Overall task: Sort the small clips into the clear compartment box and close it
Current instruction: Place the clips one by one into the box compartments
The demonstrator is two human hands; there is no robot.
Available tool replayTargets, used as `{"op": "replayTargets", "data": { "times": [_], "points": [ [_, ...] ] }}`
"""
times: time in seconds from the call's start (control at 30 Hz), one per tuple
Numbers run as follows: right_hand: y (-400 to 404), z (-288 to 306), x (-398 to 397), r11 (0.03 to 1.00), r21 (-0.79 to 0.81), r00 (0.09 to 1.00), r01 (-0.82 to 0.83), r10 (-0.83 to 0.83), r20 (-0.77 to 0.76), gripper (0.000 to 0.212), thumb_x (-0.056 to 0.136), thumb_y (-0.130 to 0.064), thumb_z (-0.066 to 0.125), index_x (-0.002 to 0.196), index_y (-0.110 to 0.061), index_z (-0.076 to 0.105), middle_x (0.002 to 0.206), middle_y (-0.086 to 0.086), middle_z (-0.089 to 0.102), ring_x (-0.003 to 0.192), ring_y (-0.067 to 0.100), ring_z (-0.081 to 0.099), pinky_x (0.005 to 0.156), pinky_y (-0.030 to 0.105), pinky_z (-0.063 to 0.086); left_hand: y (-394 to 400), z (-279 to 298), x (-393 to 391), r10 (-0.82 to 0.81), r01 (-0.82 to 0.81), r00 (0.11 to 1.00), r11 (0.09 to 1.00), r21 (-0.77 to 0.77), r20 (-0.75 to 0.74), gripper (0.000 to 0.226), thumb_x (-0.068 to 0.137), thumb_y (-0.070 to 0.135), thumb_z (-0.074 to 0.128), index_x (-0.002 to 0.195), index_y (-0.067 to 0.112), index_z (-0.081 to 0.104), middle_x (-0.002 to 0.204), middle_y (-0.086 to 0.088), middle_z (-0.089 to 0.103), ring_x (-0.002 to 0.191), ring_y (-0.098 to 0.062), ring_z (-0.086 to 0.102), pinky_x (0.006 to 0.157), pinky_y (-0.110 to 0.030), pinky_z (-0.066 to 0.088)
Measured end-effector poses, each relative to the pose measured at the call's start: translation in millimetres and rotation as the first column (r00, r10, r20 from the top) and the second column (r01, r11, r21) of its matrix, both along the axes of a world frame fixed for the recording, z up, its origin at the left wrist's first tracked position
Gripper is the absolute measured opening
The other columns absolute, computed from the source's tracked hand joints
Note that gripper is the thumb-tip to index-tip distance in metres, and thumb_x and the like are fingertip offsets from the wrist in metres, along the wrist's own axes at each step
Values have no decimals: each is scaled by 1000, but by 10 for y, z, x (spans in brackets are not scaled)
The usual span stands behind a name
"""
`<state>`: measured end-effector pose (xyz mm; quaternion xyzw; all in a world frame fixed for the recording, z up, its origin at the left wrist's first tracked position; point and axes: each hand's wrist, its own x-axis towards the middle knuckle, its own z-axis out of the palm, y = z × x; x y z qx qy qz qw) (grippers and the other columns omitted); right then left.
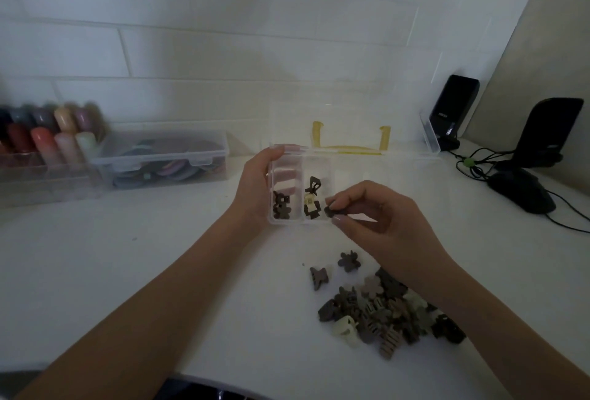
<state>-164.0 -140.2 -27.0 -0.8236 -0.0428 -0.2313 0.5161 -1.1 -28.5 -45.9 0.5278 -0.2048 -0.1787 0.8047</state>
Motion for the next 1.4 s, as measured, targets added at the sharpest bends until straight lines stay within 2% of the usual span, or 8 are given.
{"op": "replayTargets", "data": {
  "times": [0.17, 0.4, 0.5, 0.6, 0.7, 1.03, 1.23, 1.4],
  "points": [
    [191, 189, 230, 922, -361, 984, 140, -88, 156, 23, 79, -16, 71, 87, -21, 50, 88, -5, 68, 85, 9, 63, 68, 22, 49, -8, 0, -9, 8, -10, 999, 999, -35, -37, 27, 73, 33, 53, 84, 15, 70, 89, -9, 67, 80, -24, 65, 71, -33, 49],
    [320, 148, 733, 414, -830, 927, 375, -141, 348, 14, 72, -8, 70, 84, -14, 64, 95, 5, 61, 88, 27, 53, 71, 36, 41, 2, 29, -63, -170, 133, 965, 974, -183, -199, 18, 79, 24, 52, 78, 10, 62, 67, -7, 63, 62, -19, 63, 60, -24, 48],
    [232, 199, 587, 572, -751, 938, 329, -106, 330, 11, 79, -9, 67, 88, -17, 67, 93, 1, 59, 85, 18, 50, 72, 29, 40, -3, -14, -24, -119, 96, 980, 984, -150, -157, 26, 74, 29, 58, 86, 7, 65, 81, -11, 64, 75, -24, 62, 70, -32, 48],
    [25, 305, 323, 765, -638, 992, 93, -18, 123, 12, 81, -14, 66, 89, -22, 70, 85, -10, 65, 75, 3, 53, 68, 11, 37, -14, -19, 12, -5, 0, 997, 998, -70, -71, 36, 68, 36, 59, 90, 9, 68, 95, -13, 65, 91, -29, 61, 86, -42, 47],
    [-158, 350, 115, 837, -536, 994, -104, 74, -77, 15, 77, -14, 71, 84, -28, 73, 76, -15, 71, 67, 4, 61, 58, 12, 44, -16, 6, -4, 9, -11, 997, 1000, -22, -77, 32, 67, 36, 56, 87, 14, 68, 93, -11, 66, 87, -28, 64, 89, -48, 45],
    [-50, 61, 135, 603, -695, 904, -391, 109, -413, 35, 80, -26, 70, 115, -31, 65, 110, -13, 66, 90, -4, 55, 80, 4, 40, -1, 6, -16, -1, -2, 998, 999, -50, -64, 25, 91, 25, 44, 88, 14, 66, 84, -5, 67, 69, -18, 68, 61, -27, 51],
    [-58, 38, 126, 775, -565, 955, -284, 174, -241, 27, 78, -9, 69, 102, -21, 66, 88, -10, 69, 80, 6, 62, 62, 14, 48, 2, 22, -42, 20, -21, 998, 999, -28, -52, 24, 88, 23, 43, 82, 15, 65, 79, -3, 68, 72, -19, 67, 60, -27, 50],
    [-101, 97, 135, 894, -416, 973, 164, -78, 217, 36, 80, 3, 62, 107, -21, 65, 88, -13, 67, 73, 10, 62, 61, 17, 52, 58, 36, -16, 0, 0, 995, 1000, 1, -96, 26, 62, 32, 52, 75, 16, 70, 90, -14, 64, 85, -29, 62, 87, -50, 46]
  ]
}}
